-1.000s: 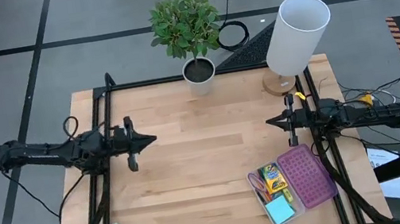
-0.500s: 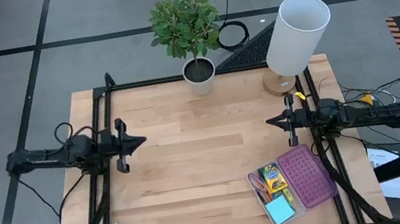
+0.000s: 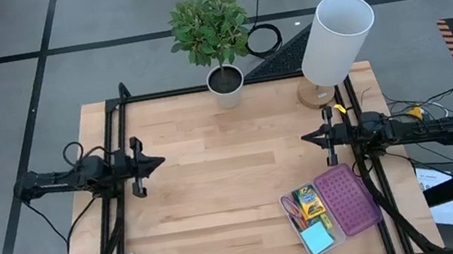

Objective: Pack school essentials
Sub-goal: Return to Home Position

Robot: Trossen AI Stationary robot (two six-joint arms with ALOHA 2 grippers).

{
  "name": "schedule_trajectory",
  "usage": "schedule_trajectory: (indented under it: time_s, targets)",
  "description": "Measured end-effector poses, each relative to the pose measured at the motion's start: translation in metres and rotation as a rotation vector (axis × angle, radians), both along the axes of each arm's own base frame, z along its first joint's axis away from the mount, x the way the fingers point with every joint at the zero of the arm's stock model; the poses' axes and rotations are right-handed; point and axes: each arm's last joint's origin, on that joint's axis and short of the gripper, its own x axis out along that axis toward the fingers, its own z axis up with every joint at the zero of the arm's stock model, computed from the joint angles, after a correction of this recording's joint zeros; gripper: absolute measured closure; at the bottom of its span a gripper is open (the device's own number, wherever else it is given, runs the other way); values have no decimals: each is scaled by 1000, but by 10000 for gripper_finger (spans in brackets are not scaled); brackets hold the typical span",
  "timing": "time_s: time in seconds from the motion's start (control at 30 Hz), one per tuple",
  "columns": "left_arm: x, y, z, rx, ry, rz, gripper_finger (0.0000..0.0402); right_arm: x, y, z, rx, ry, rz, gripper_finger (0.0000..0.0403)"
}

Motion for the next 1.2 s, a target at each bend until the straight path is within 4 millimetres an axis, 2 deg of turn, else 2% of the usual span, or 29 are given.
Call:
schedule_trajectory:
  time_s: [0.37, 1.2]
  targets:
    - [3, 0, -17, -3, 122, -5, 401, 0, 0, 0, 0, -1, 0, 403]
    - [3, 0, -16, 34, 115, 1, 389, 0, 0, 0, 0, -1, 0, 403]
